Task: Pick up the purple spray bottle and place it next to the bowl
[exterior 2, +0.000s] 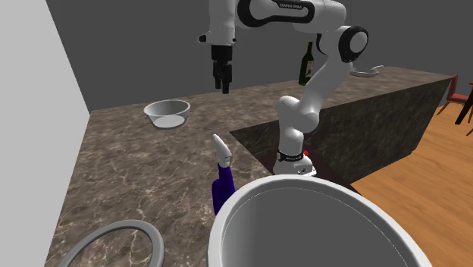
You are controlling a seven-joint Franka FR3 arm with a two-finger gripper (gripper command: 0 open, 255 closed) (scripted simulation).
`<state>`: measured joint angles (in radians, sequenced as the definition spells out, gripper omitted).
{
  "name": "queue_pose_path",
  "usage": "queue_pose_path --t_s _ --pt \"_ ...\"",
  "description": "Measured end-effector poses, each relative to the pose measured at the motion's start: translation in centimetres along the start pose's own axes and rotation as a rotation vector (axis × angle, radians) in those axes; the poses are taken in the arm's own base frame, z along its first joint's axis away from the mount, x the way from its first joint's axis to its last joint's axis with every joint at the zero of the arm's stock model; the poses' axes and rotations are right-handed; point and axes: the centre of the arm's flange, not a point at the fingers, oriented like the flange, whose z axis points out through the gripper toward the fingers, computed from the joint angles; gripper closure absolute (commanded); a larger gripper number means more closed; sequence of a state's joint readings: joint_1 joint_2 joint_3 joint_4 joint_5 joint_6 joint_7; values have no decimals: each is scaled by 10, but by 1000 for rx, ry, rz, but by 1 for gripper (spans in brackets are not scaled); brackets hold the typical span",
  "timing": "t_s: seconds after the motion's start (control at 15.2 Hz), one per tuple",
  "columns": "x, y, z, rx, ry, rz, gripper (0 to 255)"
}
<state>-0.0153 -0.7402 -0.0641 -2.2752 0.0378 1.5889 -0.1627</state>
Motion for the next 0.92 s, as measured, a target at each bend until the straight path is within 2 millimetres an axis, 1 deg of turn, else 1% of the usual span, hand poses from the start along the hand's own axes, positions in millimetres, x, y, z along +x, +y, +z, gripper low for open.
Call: queue_pose_path --t_s 0.07,0.2,0.26,0.4,0.66,0.79,0.92 --pt "0 0 0 0 0 0 0" --pt "0 -14 4 7 -11 40 0" --pt "2 -24 10 12 -19 70 0" --pt "2 -45 18 23 -37 137 0" --pt "13 -87 36 47 -74 278 0" --pt "21 -112 40 59 -92 349 0" --pt "30 -133 52 71 -111 421 0"
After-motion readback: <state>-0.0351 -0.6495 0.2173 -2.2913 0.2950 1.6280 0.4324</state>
